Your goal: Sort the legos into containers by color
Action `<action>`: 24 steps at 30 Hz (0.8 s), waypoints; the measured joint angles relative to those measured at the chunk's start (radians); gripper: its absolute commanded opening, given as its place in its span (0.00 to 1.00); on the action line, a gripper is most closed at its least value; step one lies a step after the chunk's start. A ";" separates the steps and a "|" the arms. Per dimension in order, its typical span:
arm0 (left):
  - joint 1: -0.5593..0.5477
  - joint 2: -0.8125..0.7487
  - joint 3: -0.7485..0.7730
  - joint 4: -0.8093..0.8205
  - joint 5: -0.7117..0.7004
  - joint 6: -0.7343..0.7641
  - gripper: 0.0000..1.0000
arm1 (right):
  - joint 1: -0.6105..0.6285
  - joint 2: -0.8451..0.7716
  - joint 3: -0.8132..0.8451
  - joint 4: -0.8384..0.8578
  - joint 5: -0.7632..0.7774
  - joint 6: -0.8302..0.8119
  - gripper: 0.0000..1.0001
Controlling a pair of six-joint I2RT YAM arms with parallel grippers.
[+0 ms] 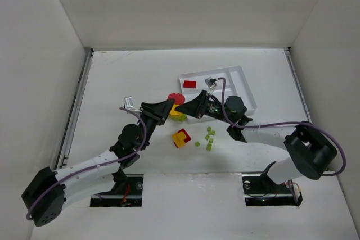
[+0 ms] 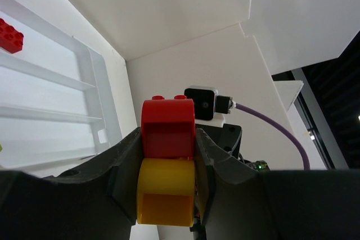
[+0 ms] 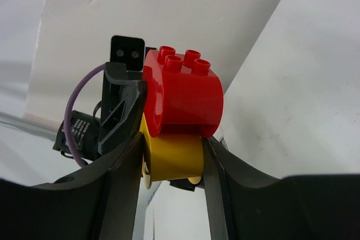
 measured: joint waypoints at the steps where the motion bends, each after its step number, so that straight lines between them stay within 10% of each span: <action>1: 0.006 0.002 0.000 0.000 0.012 0.003 0.23 | -0.001 0.000 -0.002 -0.002 -0.002 -0.001 0.27; 24: 0.219 0.058 0.062 -0.078 0.535 0.094 0.22 | -0.135 -0.164 -0.053 -0.241 -0.171 -0.129 0.26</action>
